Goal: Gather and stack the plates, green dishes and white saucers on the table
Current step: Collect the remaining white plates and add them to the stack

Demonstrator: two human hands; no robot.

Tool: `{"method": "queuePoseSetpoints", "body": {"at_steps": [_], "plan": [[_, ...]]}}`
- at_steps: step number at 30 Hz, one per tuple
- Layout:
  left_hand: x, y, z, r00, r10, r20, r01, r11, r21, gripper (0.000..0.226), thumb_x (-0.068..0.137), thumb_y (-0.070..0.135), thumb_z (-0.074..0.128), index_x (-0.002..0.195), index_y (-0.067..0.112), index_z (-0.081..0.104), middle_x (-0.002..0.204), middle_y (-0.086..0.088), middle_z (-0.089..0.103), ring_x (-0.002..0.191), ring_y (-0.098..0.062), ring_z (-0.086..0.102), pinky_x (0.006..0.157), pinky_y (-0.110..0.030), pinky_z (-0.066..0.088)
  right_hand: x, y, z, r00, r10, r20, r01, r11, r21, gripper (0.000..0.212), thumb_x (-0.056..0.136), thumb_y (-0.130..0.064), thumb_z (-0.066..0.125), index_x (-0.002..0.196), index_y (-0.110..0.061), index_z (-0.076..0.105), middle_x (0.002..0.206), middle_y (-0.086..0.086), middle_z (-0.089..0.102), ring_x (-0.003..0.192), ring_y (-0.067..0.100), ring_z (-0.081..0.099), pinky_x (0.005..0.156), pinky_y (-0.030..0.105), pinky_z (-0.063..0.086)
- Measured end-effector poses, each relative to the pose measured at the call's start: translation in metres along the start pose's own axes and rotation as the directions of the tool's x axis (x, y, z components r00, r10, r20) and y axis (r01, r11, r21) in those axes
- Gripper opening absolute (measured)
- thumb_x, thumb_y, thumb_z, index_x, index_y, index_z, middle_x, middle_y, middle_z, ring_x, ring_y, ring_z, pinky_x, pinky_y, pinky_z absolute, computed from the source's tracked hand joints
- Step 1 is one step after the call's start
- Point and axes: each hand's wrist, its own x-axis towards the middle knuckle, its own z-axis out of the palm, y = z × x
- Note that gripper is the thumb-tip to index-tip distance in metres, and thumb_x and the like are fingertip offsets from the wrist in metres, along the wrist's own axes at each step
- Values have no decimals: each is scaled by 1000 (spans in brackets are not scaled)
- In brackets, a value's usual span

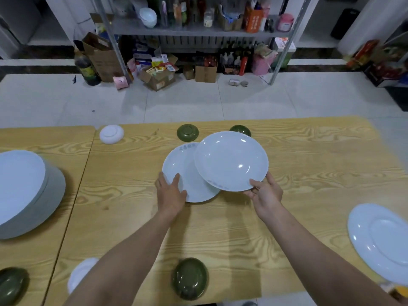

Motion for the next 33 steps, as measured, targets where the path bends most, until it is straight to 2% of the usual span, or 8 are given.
{"method": "queuePoseSetpoints", "body": {"at_steps": [3, 9, 12, 15, 19, 24, 30, 33], "plan": [[6, -7, 4, 993, -116, 7, 116, 977, -179, 66, 94, 34, 64, 151, 22, 35, 149, -17, 19, 133, -35, 22, 110, -37, 26, 1, 6, 8, 1000, 6, 14, -6, 1000, 0, 73, 86, 18, 57, 150, -14, 41, 119, 13, 68, 102, 34, 69, 62, 40, 58], [12, -16, 10, 979, -197, -54, 132, 810, -572, 66, 92, 5, 61, 151, 20, 36, 139, -8, 47, 128, -28, 46, 107, -32, 37, 1, 18, 19, 999, 10, 50, -11, 1000, 16, 74, 84, 17, 61, 149, -13, 42, 116, 10, 71, 101, 34, 71, 61, 40, 60], [12, -20, 6, 953, -301, 23, 206, 592, -779, 83, 86, -2, 63, 153, 33, 29, 126, 0, 58, 117, -23, 56, 104, -42, 46, -2, 21, 22, 997, 8, 77, -9, 1000, 12, 73, 84, 17, 61, 148, -14, 43, 111, 9, 73, 97, 33, 73, 64, 42, 61], [6, -26, 2, 928, -348, 137, 262, 344, -902, 79, 82, -11, 63, 145, 33, 44, 113, 3, 63, 109, -26, 63, 91, -51, 56, -8, 24, 22, 994, 8, 105, -10, 1000, 11, 72, 84, 17, 61, 146, -15, 45, 111, 10, 74, 95, 33, 73, 63, 41, 60], [-19, -28, -4, 918, -346, 194, 259, 151, -954, 81, 79, -19, 62, 141, 32, 50, 111, -1, 65, 97, -23, 68, 61, -38, 61, -24, 23, 14, 988, 0, 152, -4, 1000, 25, 68, 84, 17, 61, 144, -13, 48, 109, 9, 75, 93, 31, 74, 63, 39, 60], [-66, -35, -19, 914, -374, 158, 180, 24, -983, 83, 79, -19, 66, 143, 29, 47, 115, -2, 66, 96, -23, 69, 58, -34, 59, -56, 17, 4, 970, -35, 239, 36, 999, 3, 67, 84, 16, 62, 142, -15, 49, 99, 3, 77, 91, 29, 74, 66, 42, 62], [-125, -42, -50, 927, -371, 50, 50, -8, -999, 85, 80, -16, 67, 149, 27, 39, 119, -5, 65, 92, -18, 72, 68, -40, 62, -102, 14, 0, 926, -86, 368, 98, 995, -13, 58, 84, 17, 61, 124, -25, 57, 105, 6, 76, 95, 30, 73, 72, 47, 62], [-151, -47, -66, 925, -380, -7, 2, 24, -1000, 84, 79, -13, 70, 148, 26, 41, 118, -5, 67, 95, -17, 71, 82, -50, 59, -120, 19, 1, 906, -70, 418, 83, 996, -14, 59, 84, 17, 61, 130, -19, 57, 113, 10, 74, 100, 32, 72, 79, 53, 60]]}}
